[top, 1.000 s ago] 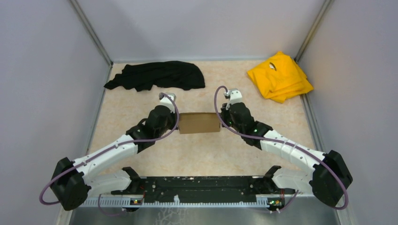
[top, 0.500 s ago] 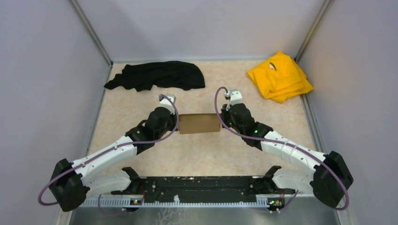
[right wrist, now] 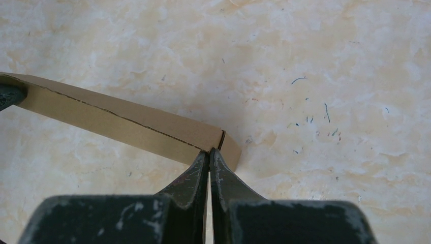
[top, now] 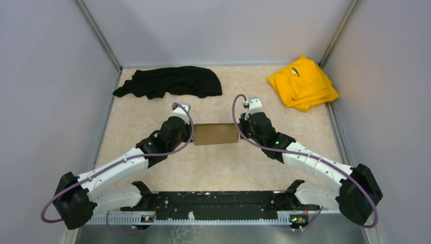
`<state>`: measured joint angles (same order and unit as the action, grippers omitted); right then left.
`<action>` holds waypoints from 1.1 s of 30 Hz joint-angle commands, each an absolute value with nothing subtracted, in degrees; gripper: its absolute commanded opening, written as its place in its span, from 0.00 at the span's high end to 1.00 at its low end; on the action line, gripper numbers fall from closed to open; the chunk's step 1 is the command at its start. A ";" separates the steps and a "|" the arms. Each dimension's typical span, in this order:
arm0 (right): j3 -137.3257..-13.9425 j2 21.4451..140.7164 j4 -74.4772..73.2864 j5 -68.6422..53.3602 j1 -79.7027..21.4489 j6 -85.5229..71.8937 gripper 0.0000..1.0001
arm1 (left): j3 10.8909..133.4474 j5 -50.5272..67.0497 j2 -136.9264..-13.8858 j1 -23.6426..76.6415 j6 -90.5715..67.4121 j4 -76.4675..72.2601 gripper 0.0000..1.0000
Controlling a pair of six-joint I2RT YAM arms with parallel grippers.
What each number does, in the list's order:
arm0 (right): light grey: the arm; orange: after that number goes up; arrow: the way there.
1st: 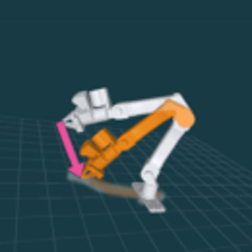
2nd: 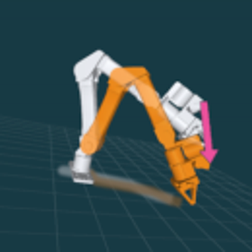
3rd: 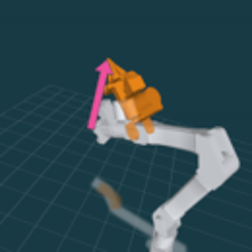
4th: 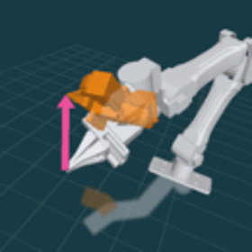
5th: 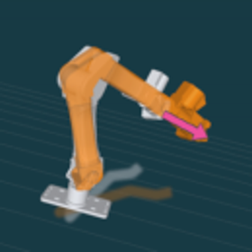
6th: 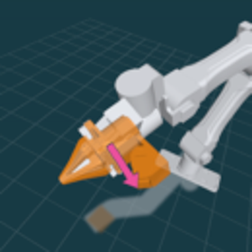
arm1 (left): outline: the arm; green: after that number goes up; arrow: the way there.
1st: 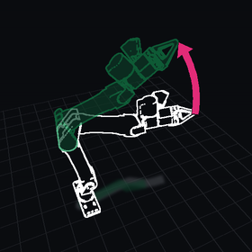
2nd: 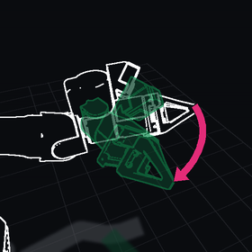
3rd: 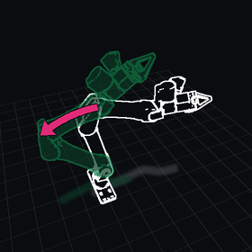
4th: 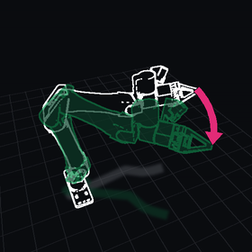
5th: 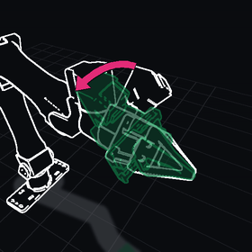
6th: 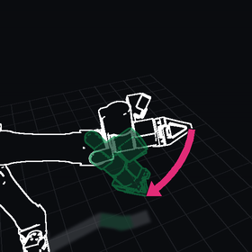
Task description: Fold the paper box
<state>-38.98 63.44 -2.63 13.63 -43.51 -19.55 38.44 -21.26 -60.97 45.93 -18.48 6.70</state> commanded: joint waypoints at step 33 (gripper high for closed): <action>-37.70 62.84 -4.67 8.35 -45.97 -19.61 1.00 | 39.19 -21.76 -58.85 47.24 -18.34 12.58 0.66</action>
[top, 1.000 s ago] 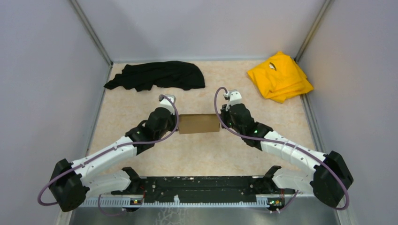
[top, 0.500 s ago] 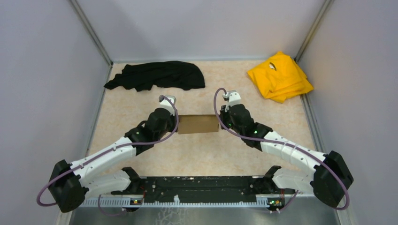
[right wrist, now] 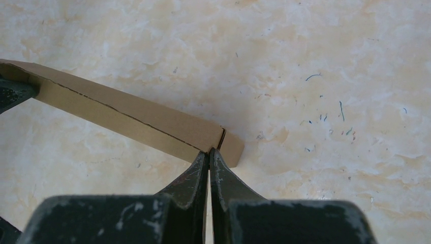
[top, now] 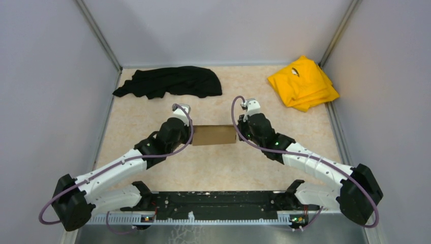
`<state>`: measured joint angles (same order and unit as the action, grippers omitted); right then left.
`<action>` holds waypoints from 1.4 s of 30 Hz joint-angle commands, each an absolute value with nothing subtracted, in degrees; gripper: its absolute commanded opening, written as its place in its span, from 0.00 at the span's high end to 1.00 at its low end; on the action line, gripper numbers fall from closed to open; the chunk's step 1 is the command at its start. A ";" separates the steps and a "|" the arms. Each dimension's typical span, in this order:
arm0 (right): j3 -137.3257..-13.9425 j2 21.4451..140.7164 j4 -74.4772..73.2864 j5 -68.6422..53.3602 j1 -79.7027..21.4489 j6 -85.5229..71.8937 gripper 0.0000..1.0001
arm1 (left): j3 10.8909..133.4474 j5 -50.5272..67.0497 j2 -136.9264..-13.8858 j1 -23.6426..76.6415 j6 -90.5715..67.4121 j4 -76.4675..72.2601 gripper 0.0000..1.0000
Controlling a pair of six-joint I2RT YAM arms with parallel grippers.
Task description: Fold the paper box
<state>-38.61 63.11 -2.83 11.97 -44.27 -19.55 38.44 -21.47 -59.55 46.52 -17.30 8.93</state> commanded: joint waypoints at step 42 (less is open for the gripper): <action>-36.94 62.05 -4.63 8.17 -45.92 -20.23 1.00 | 41.17 -27.26 -55.00 47.22 -20.21 15.05 0.62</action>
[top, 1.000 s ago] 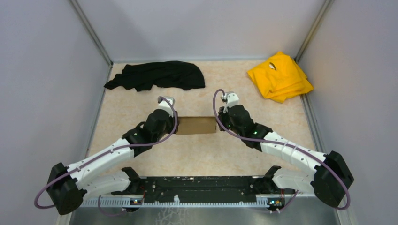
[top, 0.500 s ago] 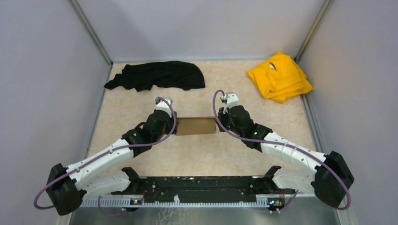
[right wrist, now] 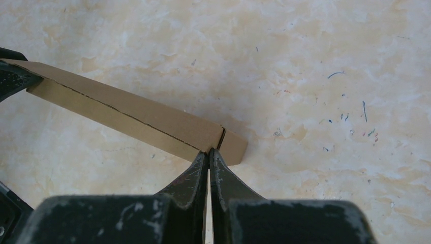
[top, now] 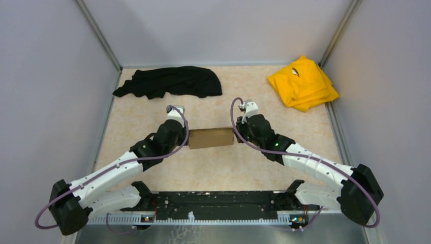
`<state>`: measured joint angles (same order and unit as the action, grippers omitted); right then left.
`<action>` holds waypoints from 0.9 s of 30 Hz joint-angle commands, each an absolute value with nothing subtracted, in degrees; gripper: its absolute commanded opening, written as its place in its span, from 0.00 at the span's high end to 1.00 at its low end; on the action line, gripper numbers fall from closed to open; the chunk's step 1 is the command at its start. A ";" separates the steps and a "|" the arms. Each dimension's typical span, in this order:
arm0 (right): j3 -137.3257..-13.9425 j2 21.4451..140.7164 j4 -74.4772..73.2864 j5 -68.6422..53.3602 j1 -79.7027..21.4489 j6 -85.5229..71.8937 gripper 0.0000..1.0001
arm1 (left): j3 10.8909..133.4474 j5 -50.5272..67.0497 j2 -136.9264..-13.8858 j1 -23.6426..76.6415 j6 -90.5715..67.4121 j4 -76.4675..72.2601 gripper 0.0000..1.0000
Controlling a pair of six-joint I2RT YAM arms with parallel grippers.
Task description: Fold the paper box
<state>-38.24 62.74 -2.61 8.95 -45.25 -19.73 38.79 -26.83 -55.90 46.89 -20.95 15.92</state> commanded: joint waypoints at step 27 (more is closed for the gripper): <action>-37.57 62.89 -4.40 7.64 -45.97 -19.98 1.00 | 41.49 -26.55 -55.29 47.26 -19.86 15.90 0.75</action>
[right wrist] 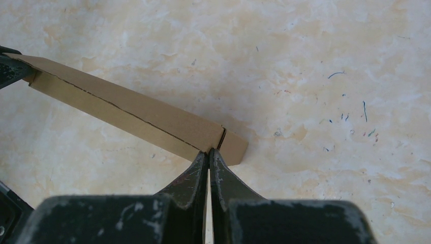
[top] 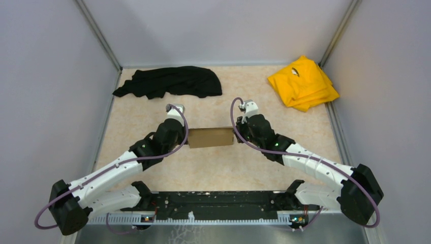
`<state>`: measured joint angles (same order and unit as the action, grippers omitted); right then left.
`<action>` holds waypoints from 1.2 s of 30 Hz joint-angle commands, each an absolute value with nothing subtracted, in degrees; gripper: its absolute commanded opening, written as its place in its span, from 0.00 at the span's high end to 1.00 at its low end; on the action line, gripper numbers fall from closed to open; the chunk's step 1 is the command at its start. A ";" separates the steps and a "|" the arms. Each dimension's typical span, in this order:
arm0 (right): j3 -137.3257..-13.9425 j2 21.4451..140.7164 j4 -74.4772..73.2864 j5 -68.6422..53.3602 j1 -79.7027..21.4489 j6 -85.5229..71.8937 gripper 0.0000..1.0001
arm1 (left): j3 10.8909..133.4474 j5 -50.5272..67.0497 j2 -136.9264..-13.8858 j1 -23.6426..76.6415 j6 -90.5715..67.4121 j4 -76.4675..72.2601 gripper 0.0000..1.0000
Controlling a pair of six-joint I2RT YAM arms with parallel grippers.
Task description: Fold the paper box
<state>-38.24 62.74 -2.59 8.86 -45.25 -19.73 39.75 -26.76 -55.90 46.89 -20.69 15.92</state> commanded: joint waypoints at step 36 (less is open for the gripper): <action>-36.30 62.40 -3.98 7.26 -45.97 -20.48 1.00 | 41.09 -27.77 -55.63 47.31 -21.06 17.83 0.79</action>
